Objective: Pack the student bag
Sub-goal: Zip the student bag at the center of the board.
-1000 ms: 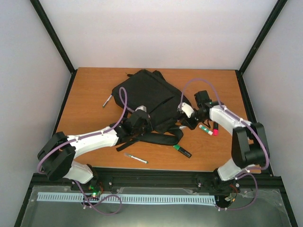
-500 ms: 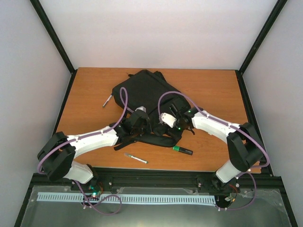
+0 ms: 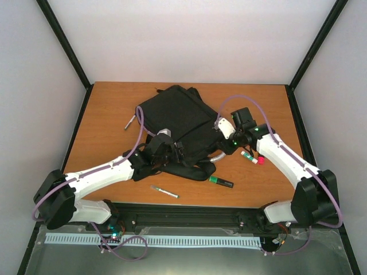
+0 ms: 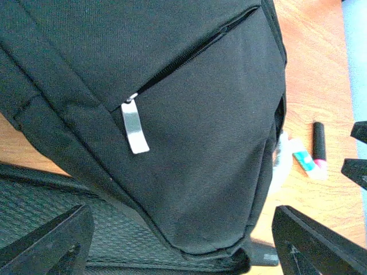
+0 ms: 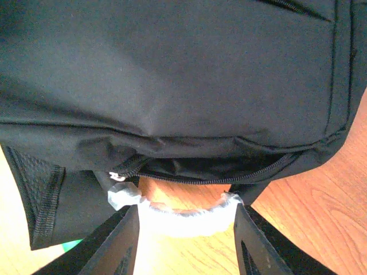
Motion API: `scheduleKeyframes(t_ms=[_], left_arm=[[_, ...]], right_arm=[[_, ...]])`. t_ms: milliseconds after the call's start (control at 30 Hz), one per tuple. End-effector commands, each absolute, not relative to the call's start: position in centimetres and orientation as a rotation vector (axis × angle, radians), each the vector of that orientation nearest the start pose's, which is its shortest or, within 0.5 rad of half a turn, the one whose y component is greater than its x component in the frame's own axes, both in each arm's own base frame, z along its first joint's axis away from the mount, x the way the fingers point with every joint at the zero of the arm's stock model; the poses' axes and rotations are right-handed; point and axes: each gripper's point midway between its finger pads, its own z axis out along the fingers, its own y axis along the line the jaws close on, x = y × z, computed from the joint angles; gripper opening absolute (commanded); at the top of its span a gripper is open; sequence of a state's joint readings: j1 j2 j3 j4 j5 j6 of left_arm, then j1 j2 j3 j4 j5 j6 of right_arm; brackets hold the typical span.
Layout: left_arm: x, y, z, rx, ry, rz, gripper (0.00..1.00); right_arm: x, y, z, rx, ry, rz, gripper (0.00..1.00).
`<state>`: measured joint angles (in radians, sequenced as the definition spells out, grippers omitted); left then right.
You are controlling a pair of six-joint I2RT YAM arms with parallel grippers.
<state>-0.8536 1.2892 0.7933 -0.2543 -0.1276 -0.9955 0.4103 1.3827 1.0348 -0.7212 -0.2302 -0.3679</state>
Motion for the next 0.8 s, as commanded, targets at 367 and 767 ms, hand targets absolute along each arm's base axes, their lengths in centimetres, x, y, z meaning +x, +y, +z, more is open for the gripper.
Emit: scheduleKeyframes(t_ms=[367, 767], left_arm=[[24.7, -30.9, 11.2, -0.337, 2.552, -1.003, 0.69], [25.9, -31.3, 10.5, -0.300, 2.565, -0.897, 0.01]], right_arm=[[27.1, 19.0, 7.6, -1.080, 2.499, 0.604, 0.37], [30.0, 19.3, 10.4, -0.921, 2.486, 0.819, 0.39]])
